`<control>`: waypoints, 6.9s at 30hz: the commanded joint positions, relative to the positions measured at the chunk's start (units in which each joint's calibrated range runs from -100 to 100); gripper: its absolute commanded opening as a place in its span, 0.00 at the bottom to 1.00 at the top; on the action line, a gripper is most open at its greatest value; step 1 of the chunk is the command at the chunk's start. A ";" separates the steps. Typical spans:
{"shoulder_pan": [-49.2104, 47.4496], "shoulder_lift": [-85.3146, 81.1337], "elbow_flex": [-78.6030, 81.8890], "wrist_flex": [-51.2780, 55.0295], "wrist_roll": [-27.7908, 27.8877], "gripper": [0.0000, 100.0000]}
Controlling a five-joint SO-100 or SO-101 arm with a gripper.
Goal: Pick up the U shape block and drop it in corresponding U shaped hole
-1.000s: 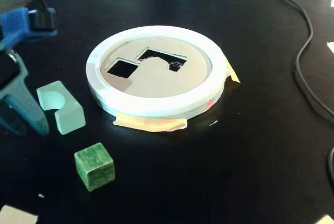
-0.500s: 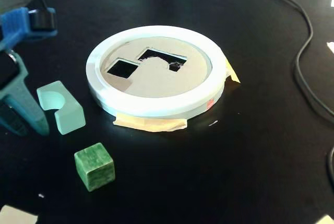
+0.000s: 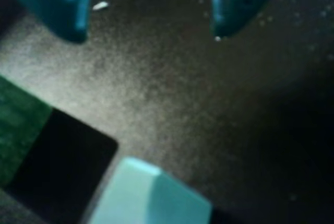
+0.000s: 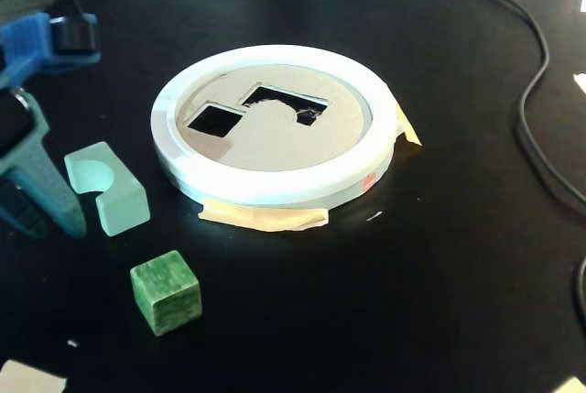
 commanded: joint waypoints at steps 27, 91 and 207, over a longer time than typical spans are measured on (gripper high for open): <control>0.75 -0.89 -1.08 -0.69 -0.34 0.40; -35.83 35.83 -27.40 -12.43 -70.72 0.70; -32.83 56.97 -66.66 -3.00 -60.02 0.02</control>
